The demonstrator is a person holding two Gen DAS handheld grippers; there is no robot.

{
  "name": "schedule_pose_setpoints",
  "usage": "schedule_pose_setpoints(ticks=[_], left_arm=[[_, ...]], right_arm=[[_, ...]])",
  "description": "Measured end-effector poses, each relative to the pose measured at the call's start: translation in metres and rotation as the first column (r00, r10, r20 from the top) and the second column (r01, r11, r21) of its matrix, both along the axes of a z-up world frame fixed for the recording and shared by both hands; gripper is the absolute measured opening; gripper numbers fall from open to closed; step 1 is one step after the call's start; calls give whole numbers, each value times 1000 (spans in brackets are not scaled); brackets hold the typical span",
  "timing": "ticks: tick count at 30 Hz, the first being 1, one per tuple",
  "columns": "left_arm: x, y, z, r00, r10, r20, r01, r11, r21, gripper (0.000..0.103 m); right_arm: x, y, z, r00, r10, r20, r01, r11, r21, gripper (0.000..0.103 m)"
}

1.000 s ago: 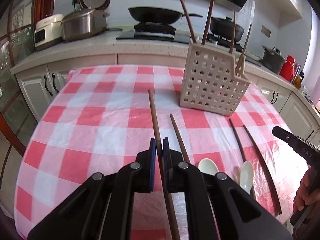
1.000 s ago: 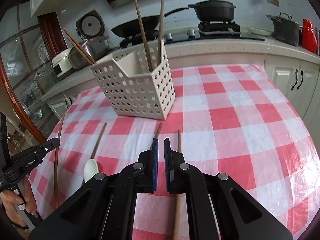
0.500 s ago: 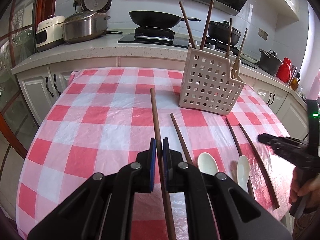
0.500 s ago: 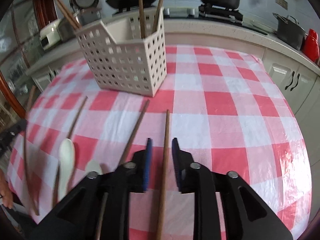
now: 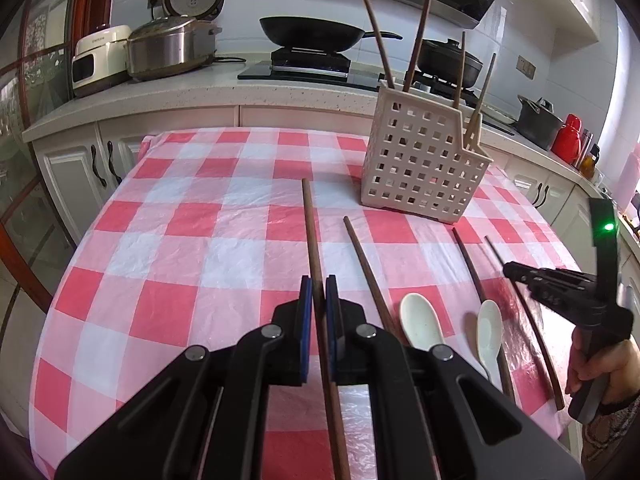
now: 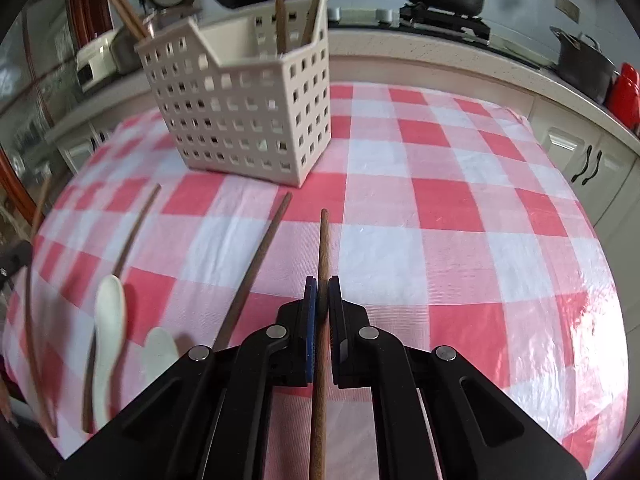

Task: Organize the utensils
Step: 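Lift both held chopsticks upright and carry them toward the white basket, then lower both chopsticks into the white basket and open both grippers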

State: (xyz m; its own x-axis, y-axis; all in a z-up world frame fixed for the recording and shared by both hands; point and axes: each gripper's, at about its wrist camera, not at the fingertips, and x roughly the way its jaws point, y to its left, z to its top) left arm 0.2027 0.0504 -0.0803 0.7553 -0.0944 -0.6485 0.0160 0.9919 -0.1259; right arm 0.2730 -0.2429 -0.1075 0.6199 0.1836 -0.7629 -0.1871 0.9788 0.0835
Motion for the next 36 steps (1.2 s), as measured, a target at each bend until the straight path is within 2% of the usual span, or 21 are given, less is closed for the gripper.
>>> schedule_pose_setpoints(ticks=[4,7,12,21,36], left_arm=[[-7,-4,10,999,-6,33,6,1000,13,6],[-13,-5,20,998,-9,63,8,1000,18,6],[-26,-6,40,993,-6,122,3,1000,25,6],[-51,-11,71,975,-8,224,-6,998,61,6],[-66,-24,90,960,-47,276,20,995,100,6]], right_arm=[[-17,-11,35,994,-9,108,1,997,79,6],[-33,-17,66,979,-11,202,-14,992,126,6],[-56,-20,100,950,-13,311,-41,986,164,6],[-80,-18,123,925,2,379,-67,985,158,6],[-96,-19,139,907,13,421,-88,983,159,6]])
